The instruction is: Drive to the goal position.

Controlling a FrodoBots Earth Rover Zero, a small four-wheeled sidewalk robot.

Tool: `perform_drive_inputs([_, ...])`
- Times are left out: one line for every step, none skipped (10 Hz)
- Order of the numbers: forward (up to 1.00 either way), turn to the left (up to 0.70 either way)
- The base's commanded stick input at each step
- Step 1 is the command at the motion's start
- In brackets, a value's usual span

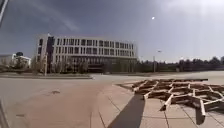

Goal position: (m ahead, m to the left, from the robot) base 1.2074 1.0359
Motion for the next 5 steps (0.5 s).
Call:
perform_drive_inputs([0.05, 0.00])
perform_drive_inputs([0.05, 0.00])
perform_drive_inputs([0.05, 0.00])
perform_drive_inputs([0.05, 0.00])
perform_drive_inputs([0.05, 0.00])
